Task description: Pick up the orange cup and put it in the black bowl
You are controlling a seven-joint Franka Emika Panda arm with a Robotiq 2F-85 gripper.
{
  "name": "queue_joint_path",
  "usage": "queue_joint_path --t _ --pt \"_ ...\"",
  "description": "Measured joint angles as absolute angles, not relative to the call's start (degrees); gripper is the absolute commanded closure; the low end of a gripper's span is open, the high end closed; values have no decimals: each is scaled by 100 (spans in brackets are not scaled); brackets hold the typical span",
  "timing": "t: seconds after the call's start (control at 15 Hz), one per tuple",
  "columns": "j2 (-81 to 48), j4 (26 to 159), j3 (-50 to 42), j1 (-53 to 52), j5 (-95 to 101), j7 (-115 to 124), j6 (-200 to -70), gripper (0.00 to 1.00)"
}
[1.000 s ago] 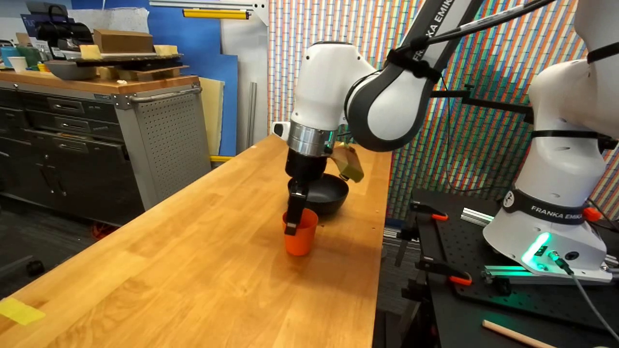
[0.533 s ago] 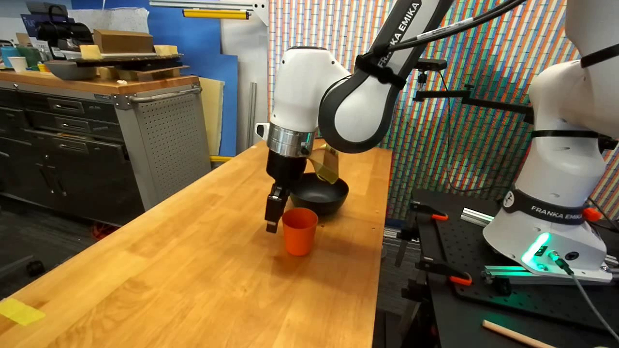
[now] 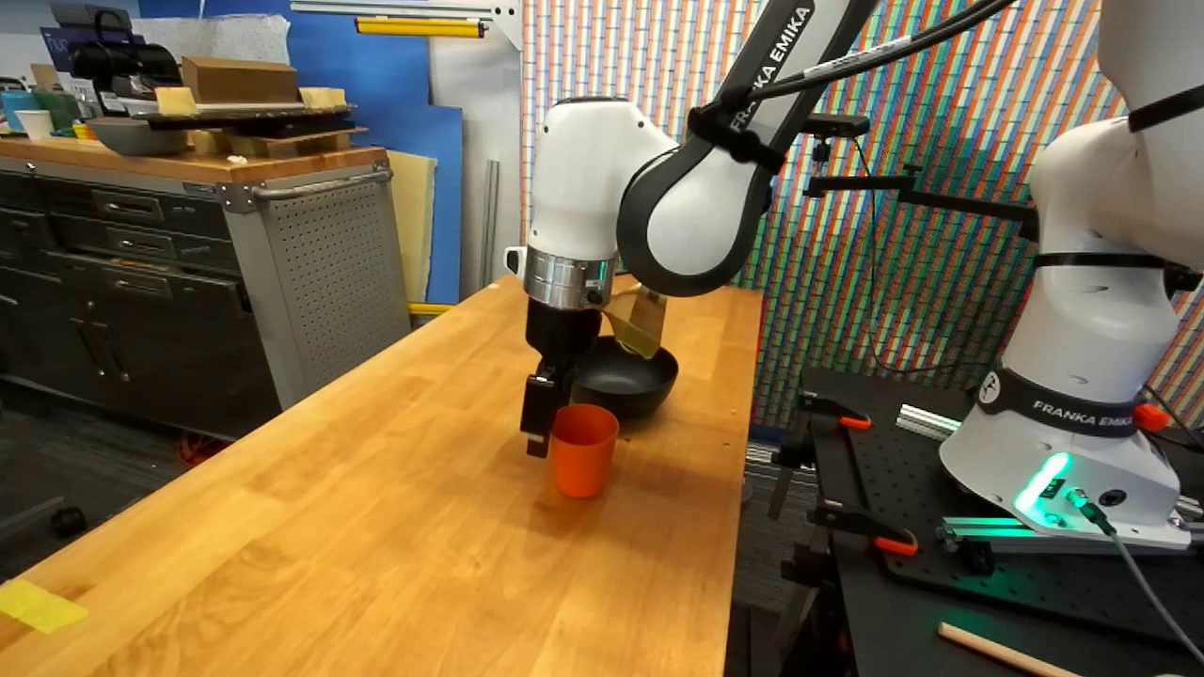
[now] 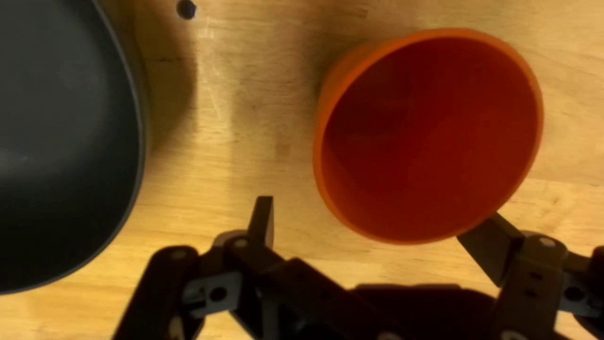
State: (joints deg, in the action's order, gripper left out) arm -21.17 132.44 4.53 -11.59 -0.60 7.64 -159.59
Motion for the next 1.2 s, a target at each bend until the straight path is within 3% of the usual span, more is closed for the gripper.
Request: queue_joint_path --t 0.27,0.33,0.4,0.6,1.2 --pt "-2116 13302 454 -1221 -58 1044 -15720 0" --pt "-2113 13327 455 -1240 -58 1115 -15675 25" --pt "-2105 13357 455 -1263 -58 1181 -15645 26" --pt "-2050 13472 460 -1336 -56 1400 -15542 48" --pt "-1227 13869 334 -1395 277 2094 -15158 48"
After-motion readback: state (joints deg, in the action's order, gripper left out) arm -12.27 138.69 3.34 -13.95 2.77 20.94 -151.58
